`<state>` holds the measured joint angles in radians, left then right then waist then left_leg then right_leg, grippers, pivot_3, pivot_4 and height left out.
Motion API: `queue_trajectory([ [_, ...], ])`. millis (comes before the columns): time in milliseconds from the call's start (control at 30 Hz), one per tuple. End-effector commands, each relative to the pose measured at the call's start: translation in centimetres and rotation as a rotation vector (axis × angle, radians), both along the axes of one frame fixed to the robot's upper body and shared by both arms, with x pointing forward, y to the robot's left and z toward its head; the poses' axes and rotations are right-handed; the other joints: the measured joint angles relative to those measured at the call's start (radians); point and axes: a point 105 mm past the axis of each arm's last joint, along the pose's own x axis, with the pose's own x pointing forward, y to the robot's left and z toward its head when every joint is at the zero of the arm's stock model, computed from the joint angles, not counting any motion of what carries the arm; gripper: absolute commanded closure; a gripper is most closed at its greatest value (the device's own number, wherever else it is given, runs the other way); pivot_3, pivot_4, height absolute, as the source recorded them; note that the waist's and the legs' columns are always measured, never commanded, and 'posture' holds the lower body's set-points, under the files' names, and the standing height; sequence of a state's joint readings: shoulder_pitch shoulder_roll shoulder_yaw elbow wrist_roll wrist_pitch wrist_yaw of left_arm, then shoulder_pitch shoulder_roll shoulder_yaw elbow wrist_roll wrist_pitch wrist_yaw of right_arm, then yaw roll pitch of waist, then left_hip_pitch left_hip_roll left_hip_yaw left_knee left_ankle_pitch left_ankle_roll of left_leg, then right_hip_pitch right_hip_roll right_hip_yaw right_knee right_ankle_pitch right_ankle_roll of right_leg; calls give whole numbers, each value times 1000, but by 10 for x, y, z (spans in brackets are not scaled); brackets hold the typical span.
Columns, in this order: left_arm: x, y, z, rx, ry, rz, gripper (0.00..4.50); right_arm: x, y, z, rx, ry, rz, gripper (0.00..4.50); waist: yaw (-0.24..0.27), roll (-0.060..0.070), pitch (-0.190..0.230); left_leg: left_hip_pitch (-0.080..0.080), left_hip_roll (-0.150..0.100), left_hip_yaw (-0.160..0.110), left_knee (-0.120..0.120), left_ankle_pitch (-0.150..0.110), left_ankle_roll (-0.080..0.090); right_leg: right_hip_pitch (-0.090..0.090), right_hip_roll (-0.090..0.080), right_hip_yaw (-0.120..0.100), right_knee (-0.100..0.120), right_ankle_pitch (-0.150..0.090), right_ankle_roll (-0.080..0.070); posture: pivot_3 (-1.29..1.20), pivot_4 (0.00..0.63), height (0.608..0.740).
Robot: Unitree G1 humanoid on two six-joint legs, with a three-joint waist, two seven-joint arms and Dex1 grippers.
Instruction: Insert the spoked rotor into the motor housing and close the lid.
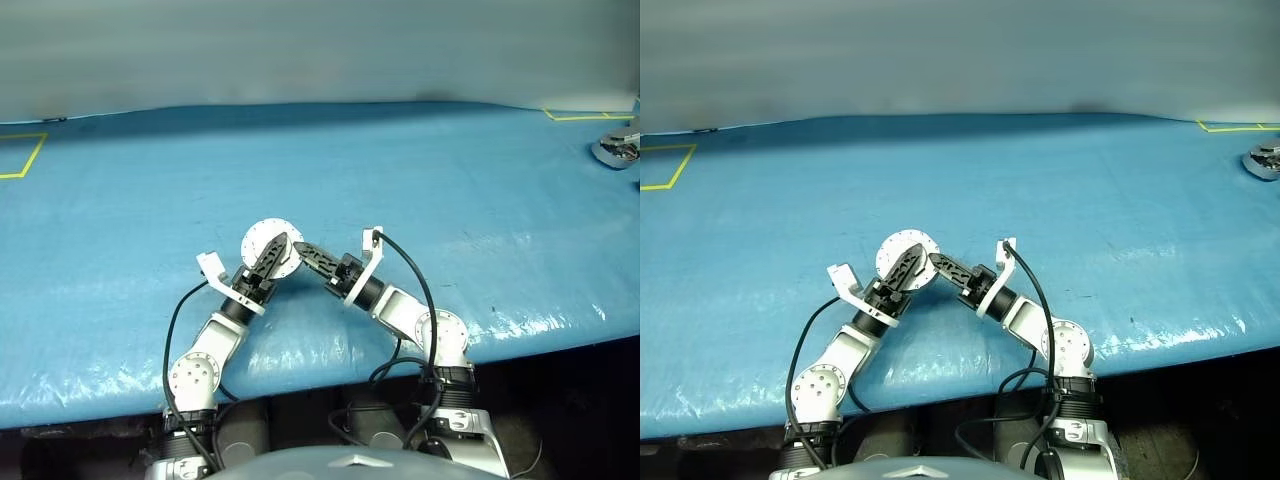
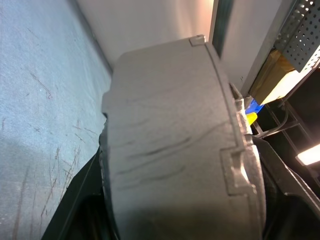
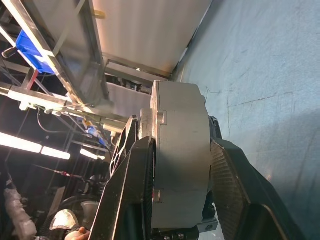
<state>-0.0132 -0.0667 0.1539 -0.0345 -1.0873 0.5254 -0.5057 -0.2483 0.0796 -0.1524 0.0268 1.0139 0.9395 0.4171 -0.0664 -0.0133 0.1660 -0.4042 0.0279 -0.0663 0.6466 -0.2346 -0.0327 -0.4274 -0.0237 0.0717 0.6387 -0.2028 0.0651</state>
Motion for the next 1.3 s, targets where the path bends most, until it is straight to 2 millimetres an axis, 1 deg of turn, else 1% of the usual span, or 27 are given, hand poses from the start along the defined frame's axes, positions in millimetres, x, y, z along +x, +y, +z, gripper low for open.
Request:
queue_trajectory([
  [33,1,1,-2,39,2,31,1826,17,-17,25,-4,-132,-136,3246,0,0,0,0,0,0,0,0,0,0,0,0,0,0,0,0,150,740],
  [100,4,4,-6,51,19,64,1826,21,-22,25,-28,-145,-171,3246,0,0,0,0,0,0,0,0,0,0,0,0,0,0,0,0,150,740],
  [167,7,7,-9,50,39,86,1826,20,-21,27,-37,-172,-153,2505,0,0,0,0,0,0,0,0,0,0,0,0,0,0,0,0,150,740],
  [200,8,7,-9,54,41,92,1826,19,-20,29,-44,-189,-144,2203,1,0,0,0,0,0,0,0,0,0,0,0,0,0,0,0,150,740],
  [300,9,10,-10,59,40,106,1826,27,-24,28,-95,-191,-232,1212,-2,0,0,0,0,1,1,0,0,0,0,1,0,0,0,0,150,740],
  [333,9,12,-11,61,43,117,1826,32,-29,26,-98,-192,-291,890,-1,0,0,0,0,0,0,0,0,0,0,1,0,0,0,0,150,740],
  [433,15,23,-16,82,70,194,1826,48,-47,20,-98,-164,-463,890,0,0,0,0,0,-1,0,0,0,-1,0,0,2,0,0,0,150,740],
  [533,24,38,-13,74,72,291,1826,51,-50,21,-108,-186,-488,890,1,0,0,0,0,-1,1,0,0,0,0,0,2,0,0,0,150,740],
  [633,35,68,0,52,51,440,1826,50,-48,22,-110,-204,-471,890,-1,0,0,0,0,0,1,0,0,0,0,0,3,0,0,0,150,740],
  [733,42,103,13,42,37,591,1826,43,-41,19,-124,-225,-399,890,1,0,0,0,0,-1,1,0,0,-1,1,0,3,0,0,0,150,740],
  [800,46,123,18,66,42,685,1826,37,-35,10,-214,-265,-345,890,5,0,0,0,0,-1,1,0,0,0,0,0,2,0,0,0,150,740],
  [900,49,146,23,89,51,779,1826,31,-30,-4,-343,-314,-293,890,6,-1,0,-1,-1,-1,1,0,0,0,0,0,0,3,5,0,150,740],
  [933,49,156,24,95,60,819,1826,30,-29,-10,-394,-327,-280,890,7,-1,0,-1,-1,-1,0,0,0,0,0,0,0,4,5,0,150,740],
  [1000,46,169,23,103,72,871,1826,29,-29,-17,-457,-347,-270,890,4,-1,0,0,-1,-1,0,0,0,0,0,0,0,4,5,0,150,740],
  [1100,41,184,18,112,97,930,1122,30,-30,-22,-502,-360,-275,848,6,-2,0,-1,-1,-1,0,0,0,0,0,0,0,4,5,0,150,740],
  [1133,39,186,17,108,97,937,789,30,-30,-22,-503,-362,-276,848,6,-2,0,0,-1,-1,1,0,0,0,0,0,0,4,5,0,150,740],
  [1200,36,196,7,174,174,1009,109,31,-29,-22,-499,-365,-276,848,7,-2,0,0,-1,-1,1,0,0,0,0,0,1,4,5,0,150,740],
  [1267,33,205,-1,275,253,1075,47,31,-29,-22,-504,-367,-276,848,8,-3,0,0,-1,-1,1,0,0,0,0,0,1,4,6,0,150,740],
  [1300,32,207,-1,296,258,1100,47,31,-29,-22,-508,-368,-276,848,8,-3,0,0,-1,-1,1,0,0,1,0,0,1,4,6,0,150,740],
])
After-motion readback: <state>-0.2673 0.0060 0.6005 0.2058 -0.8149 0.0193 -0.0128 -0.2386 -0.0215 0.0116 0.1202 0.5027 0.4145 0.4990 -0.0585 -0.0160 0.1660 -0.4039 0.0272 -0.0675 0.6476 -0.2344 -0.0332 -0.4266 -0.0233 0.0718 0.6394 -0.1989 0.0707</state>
